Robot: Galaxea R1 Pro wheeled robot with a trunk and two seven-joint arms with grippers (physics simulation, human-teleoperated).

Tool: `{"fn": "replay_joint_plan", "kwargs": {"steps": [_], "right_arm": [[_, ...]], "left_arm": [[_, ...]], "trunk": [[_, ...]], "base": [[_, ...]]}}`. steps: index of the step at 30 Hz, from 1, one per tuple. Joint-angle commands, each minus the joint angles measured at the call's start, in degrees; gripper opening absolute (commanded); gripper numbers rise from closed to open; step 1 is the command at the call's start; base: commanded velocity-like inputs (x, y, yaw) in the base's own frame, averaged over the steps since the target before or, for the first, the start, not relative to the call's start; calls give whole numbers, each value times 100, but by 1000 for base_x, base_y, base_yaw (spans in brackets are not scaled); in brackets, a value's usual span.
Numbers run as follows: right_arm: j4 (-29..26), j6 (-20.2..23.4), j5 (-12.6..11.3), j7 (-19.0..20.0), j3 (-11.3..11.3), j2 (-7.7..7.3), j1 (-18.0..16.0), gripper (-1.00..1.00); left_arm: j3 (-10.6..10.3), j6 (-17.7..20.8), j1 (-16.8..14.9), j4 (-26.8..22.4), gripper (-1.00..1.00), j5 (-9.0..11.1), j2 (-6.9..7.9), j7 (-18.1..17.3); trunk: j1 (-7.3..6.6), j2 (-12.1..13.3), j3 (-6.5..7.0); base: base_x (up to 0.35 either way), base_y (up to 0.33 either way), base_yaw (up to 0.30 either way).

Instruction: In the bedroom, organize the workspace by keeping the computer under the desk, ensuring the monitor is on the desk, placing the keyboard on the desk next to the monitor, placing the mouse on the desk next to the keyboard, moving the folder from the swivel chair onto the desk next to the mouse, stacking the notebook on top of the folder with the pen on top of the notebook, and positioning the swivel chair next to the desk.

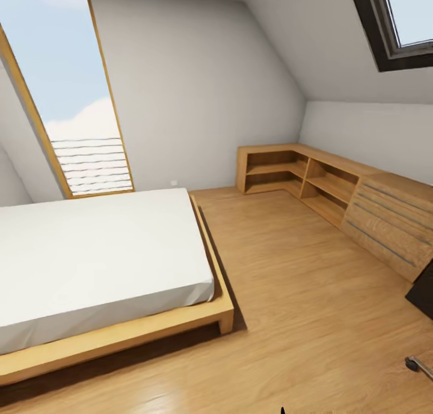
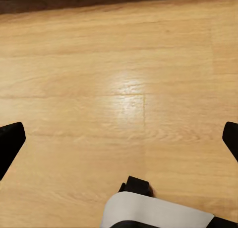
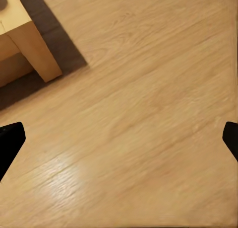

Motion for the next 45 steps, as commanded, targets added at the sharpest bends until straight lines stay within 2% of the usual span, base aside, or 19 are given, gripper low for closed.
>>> {"fn": "replay_joint_plan", "kwargs": {"steps": [1, 9, 21, 28, 29, 36, 45], "right_arm": [[4, -17, 4, -27, 7, 2, -5, 100], [4, -22, 4, -15, 10, 0, 0, 100], [-30, -22, -54, 6, -59, -50, -1, 100], [-25, -30, -55, 9, -26, -51, -3, 100], [-36, -98, -35, 8, -23, -39, 0, 100], [-32, -330, -25, 1, -22, -20, 0, 100], [-38, -381, -33, -9, -45, -24, -1, 100]], "left_arm": [[-19, -19, -2, 0, 100, 38, 0, 11], [-20, -19, -2, 4, 100, 45, 7, 11], [-14, -19, -2, -2, 100, 38, 0, 11], [-21, -19, -2, -2, 100, 38, -7, 11], [-76, -22, -2, -2, 100, 43, -5, 11], [-90, -20, -2, -2, 100, 82, 12, 18], [-101, -19, -2, -2, 100, 81, 1, 19]], "trunk": [[1, -3, -6], [1, -3, -6], [1, -3, -6], [1, -3, -6], [1, -3, -6], [1, -3, -6], [1, -3, -6]], "base": [[83, 320, -300], [40, 259, -300], [2, 18, -300], [0, 1, -300], [0, 42, -300], [0, 186, -300], [3, 173, -300]]}}
